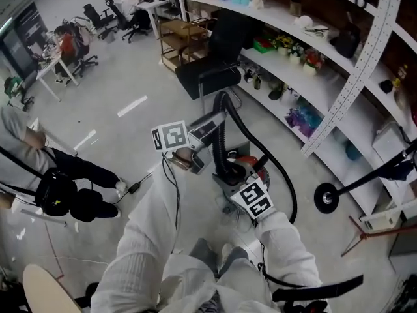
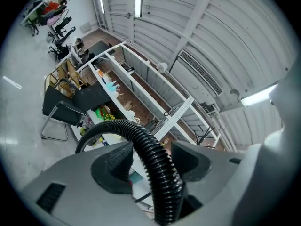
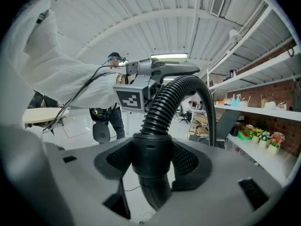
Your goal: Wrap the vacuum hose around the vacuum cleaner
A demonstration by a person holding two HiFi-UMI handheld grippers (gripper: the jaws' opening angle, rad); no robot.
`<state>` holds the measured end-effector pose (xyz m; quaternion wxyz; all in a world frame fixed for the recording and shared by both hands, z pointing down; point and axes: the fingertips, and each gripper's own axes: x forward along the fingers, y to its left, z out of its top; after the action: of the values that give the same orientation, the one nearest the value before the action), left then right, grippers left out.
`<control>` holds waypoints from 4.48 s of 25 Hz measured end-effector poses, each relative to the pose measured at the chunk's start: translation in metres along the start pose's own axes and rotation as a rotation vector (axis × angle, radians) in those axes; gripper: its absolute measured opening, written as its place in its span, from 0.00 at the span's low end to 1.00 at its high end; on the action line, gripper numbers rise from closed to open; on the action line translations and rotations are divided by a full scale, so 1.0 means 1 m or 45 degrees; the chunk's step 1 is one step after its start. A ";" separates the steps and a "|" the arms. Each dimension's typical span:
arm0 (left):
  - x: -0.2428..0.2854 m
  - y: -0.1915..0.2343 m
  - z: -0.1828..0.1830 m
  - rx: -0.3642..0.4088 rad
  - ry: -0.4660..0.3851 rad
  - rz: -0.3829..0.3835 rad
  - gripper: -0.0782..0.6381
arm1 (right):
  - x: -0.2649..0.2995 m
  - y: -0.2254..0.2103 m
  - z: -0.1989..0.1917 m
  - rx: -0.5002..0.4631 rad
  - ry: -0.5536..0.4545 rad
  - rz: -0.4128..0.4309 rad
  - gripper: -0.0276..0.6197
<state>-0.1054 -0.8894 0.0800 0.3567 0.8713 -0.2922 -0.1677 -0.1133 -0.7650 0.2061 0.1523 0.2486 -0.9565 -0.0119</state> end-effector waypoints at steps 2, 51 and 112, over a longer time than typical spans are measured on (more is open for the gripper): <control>-0.007 0.028 0.014 -0.019 0.001 0.016 0.46 | 0.027 -0.004 0.000 0.015 0.015 0.018 0.40; -0.249 0.003 -0.478 -0.302 0.190 0.506 0.46 | -0.226 0.332 -0.331 0.126 0.525 0.462 0.40; -0.173 0.373 -0.952 -0.255 0.074 0.859 0.46 | -0.188 0.199 -0.948 -0.309 0.579 0.615 0.40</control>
<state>0.0923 -0.4965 1.0194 0.4837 0.6909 -0.5355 -0.0434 0.2308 -0.4497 1.0760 0.3884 -0.0085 -0.9209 -0.0332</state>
